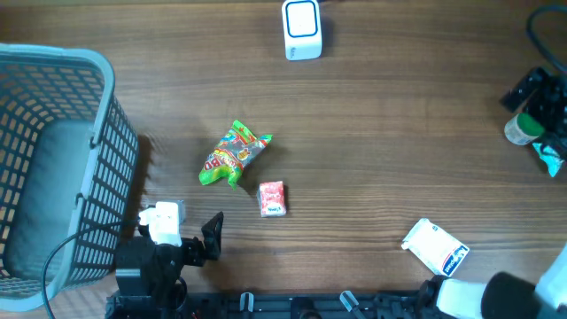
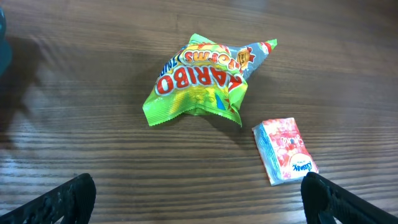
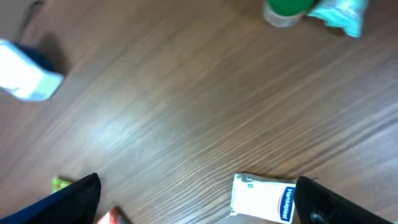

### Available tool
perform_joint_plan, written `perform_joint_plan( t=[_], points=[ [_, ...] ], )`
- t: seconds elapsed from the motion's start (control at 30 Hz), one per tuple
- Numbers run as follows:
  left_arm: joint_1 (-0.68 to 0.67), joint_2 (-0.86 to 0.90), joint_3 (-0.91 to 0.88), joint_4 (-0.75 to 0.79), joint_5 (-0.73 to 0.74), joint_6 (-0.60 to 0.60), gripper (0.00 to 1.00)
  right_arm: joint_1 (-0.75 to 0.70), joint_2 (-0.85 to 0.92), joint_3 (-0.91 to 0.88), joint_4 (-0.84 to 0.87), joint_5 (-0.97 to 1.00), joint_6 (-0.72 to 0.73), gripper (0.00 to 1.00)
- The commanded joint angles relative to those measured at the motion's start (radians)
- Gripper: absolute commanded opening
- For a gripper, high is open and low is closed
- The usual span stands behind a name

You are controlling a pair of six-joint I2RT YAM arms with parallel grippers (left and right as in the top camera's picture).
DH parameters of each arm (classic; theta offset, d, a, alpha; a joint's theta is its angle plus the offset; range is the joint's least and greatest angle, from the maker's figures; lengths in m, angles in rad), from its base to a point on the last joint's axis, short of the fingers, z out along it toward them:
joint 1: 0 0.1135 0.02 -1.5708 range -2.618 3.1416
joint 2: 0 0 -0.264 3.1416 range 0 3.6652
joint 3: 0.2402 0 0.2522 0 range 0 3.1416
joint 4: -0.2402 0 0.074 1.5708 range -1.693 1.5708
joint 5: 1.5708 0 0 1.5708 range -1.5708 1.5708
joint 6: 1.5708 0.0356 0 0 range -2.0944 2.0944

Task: Scan the item barcode
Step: 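Reach right gripper down and grasp the white Hansaplast packet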

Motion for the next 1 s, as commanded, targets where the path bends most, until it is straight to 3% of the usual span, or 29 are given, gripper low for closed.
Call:
perform_joint_plan(
  t=[0.0, 0.1, 0.17, 0.2, 0.23, 0.3, 0.33, 0.5, 0.53, 0.57, 0.6, 0.77, 0.97],
  points=[
    [0.002, -0.007, 0.0, 0.002, 0.015, 0.019, 1.0, 0.006, -0.164, -0.05, 0.001, -0.103, -0.104, 1.0],
    [0.002, -0.007, 0.0, 0.002, 0.015, 0.019, 1.0, 0.006, -0.295, -0.269, 0.001, -0.103, -0.072, 1.0],
    [0.002, -0.007, 0.0, 0.002, 0.015, 0.019, 1.0, 0.006, -0.341, -0.532, 0.035, -0.104, 0.074, 0.99],
    [0.002, -0.007, 0.0, 0.002, 0.015, 0.019, 1.0, 0.006, -0.346, -0.678, 0.084, -0.104, 0.172, 0.85],
    [0.002, -0.007, 0.0, 0.002, 0.015, 0.019, 1.0, 0.006, -0.343, -0.793, 0.153, -0.098, 0.238, 0.57],
    [0.002, -0.007, 0.0, 0.002, 0.015, 0.019, 1.0, 0.006, -0.327, -0.985, 0.289, -0.038, 0.419, 0.15],
    [0.002, -0.007, 0.0, 0.002, 0.015, 0.019, 1.0, 0.006, -0.317, -1.044, 0.332, 0.007, 0.509, 0.08],
    [0.002, -0.007, 0.0, 0.002, 0.015, 0.019, 1.0, 0.006, -0.317, -1.076, 0.343, 0.145, 0.652, 0.04],
    [0.002, -0.007, 0.0, 0.002, 0.015, 0.019, 1.0, 0.006, -0.316, -1.076, 0.31, 0.185, 0.711, 0.04],
    [0.002, -0.007, 0.0, 0.002, 0.015, 0.019, 1.0, 0.006, -0.316, -1.077, 0.215, 0.258, 0.886, 0.04],
    [0.002, -0.007, 0.0, 0.002, 0.015, 0.019, 1.0, 0.006, -0.316, -1.077, 0.179, 0.269, 0.968, 0.04],
    [0.002, -0.007, 0.0, 0.002, 0.015, 0.019, 1.0, 0.006, -0.315, -1.077, 0.025, 0.222, 1.195, 0.04],
    [0.002, -0.007, 0.0, 0.002, 0.015, 0.019, 1.0, 0.006, -0.297, -1.105, 0.092, 0.208, 1.217, 0.04]
  ],
)
